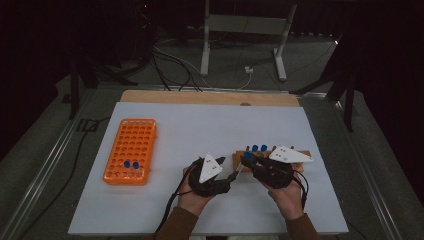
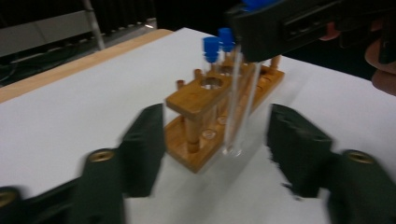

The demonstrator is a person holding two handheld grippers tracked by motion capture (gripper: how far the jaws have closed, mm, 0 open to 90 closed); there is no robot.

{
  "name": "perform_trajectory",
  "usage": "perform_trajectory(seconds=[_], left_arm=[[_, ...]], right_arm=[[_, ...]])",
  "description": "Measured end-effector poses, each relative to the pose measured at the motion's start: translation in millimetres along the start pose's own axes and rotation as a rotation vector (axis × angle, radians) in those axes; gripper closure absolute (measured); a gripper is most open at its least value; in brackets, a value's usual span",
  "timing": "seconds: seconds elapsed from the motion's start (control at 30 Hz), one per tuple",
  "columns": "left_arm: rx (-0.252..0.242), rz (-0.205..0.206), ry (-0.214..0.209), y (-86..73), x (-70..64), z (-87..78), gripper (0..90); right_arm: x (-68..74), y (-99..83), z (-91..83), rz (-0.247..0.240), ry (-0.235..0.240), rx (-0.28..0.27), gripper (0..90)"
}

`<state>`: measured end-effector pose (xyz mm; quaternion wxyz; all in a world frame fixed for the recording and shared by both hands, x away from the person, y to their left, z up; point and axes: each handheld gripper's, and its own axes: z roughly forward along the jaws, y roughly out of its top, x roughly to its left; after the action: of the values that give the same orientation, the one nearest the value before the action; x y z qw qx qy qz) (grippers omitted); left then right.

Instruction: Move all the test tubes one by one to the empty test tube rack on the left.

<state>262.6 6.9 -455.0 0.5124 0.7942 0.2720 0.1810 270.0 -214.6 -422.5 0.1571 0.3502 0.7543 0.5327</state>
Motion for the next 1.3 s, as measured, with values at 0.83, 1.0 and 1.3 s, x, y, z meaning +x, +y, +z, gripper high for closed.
perform_trajectory(seconds=[0.83,1.0,1.3], left_arm=[[0.020,0.033,-0.013,-2.9,0.1,12.5,78.6],[0.016,0.007,0.006,-5.6,9.1,5.7,78.6],[0.001,-0.018,0.028,-8.6,18.9,-8.2,78.6]], right_arm=[[0.1,2.2,-1.4,0.003,0.063,-0.022,48.6],[-6.5,4.6,-9.1,0.021,0.041,-0.050,37.0],[-15.2,6.0,-15.4,0.032,-0.036,-0.051,18.6]])
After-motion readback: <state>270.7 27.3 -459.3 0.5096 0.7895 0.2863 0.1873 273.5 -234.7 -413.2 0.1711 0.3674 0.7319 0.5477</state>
